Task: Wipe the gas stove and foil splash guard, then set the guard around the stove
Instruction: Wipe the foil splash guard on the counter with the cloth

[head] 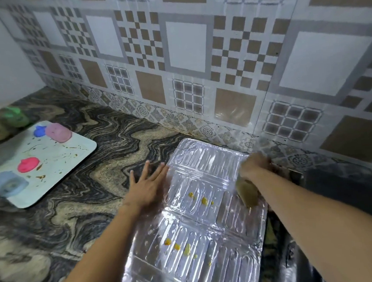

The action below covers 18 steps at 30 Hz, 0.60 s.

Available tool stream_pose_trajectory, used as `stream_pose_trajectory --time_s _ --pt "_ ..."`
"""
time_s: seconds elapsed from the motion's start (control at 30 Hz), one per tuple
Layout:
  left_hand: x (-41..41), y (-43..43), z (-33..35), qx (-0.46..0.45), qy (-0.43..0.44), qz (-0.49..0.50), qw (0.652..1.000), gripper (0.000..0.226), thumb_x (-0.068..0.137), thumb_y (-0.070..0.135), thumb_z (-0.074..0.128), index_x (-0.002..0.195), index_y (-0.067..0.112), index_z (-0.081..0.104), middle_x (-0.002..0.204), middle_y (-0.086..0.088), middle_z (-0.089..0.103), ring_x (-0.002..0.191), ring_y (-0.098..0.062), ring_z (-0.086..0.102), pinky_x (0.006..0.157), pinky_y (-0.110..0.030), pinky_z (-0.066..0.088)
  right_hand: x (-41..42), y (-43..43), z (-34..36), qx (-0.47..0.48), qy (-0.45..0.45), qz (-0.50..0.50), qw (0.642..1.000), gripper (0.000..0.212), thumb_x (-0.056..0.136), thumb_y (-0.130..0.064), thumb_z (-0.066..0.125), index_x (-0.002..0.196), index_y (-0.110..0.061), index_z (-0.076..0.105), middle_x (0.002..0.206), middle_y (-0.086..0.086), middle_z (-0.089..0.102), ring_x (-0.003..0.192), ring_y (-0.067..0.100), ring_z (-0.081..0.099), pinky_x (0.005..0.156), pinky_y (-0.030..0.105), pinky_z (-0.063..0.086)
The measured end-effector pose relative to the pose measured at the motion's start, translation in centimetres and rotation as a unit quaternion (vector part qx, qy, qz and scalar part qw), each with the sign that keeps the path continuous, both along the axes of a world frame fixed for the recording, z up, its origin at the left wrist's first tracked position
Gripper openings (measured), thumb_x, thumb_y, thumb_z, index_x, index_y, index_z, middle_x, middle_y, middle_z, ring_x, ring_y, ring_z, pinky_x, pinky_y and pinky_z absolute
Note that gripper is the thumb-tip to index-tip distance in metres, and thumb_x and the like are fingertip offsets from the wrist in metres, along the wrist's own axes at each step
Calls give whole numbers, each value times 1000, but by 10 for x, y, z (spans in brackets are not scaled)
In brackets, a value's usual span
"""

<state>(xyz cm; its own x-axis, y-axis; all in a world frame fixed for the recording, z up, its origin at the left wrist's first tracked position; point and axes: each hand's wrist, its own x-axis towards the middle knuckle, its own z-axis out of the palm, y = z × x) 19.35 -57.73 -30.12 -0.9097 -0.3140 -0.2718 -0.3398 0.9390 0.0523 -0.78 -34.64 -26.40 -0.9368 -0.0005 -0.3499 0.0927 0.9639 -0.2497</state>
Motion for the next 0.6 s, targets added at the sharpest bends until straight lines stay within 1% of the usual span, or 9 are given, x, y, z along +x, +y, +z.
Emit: stream_pose_trajectory --time_s 0.1,0.17,0.2,0.3,0.37,0.43,0.5,0.53,0.6 --pt "33 -2 2 2 18 15 1000 84 79 70 -23 156 37 -10 161 19 -10 150 -24 -16 117 -66 2 16 -32 27 -87 -4 60 994 41 96 -32 60 128 -6 59 131 19 58 118 35 58 84 31 49" --pt "57 -5 -3 -9 3 20 1000 69 93 66 -3 156 39 -5 164 19 -3 152 -25 -11 118 -66 5 34 -59 42 -142 -19 107 984 48 96 -38 59 131 -5 57 131 18 59 117 34 60 79 29 46" --pt "66 -6 -6 -7 -2 25 1000 67 94 65 3 156 40 -2 164 19 0 153 -25 -11 117 -67 7 44 -72 48 -152 -29 135 979 48 96 -38 58 130 -3 58 131 18 60 118 35 60 79 29 44" --pt "78 -3 -10 1 -10 31 999 82 80 70 -12 156 43 3 163 22 5 153 -26 -9 117 -67 8 74 -111 50 -140 -29 237 961 43 98 -35 49 127 -6 61 135 20 56 124 37 54 87 30 42" --pt "81 1 -16 -1 7 31 1000 78 82 63 -12 156 42 0 164 21 5 153 -26 -12 117 -67 8 94 -130 42 -114 -10 291 950 38 100 -28 46 126 -5 61 136 21 54 128 39 48 98 35 42" --pt "83 4 -20 -9 13 24 1000 73 86 57 -11 156 39 -7 164 19 -1 151 -27 -18 116 -67 3 106 -143 17 -74 -3 326 943 37 99 -26 46 126 -6 60 136 20 52 128 41 42 99 40 40" --pt "86 6 -24 -21 17 12 1000 60 100 47 6 156 35 -14 163 18 -11 148 -28 -25 115 -69 -1 118 -146 -10 -2 -2 344 939 44 96 -28 47 137 -12 51 147 19 39 132 43 32 96 47 38" --pt "86 7 -25 -24 23 6 999 61 103 40 15 155 34 -15 162 18 -14 145 -28 -28 115 -70 -2 124 -143 -21 18 -3 340 940 55 95 -31 49 146 -14 40 157 19 25 139 46 22 101 51 34" --pt "85 6 -27 -27 26 -5 999 64 104 34 21 154 33 -18 162 17 -17 144 -28 -30 115 -71 -5 135 -136 -41 14 31 358 933 72 99 -38 47 159 -17 12 167 11 -7 150 45 -7 117 58 12"
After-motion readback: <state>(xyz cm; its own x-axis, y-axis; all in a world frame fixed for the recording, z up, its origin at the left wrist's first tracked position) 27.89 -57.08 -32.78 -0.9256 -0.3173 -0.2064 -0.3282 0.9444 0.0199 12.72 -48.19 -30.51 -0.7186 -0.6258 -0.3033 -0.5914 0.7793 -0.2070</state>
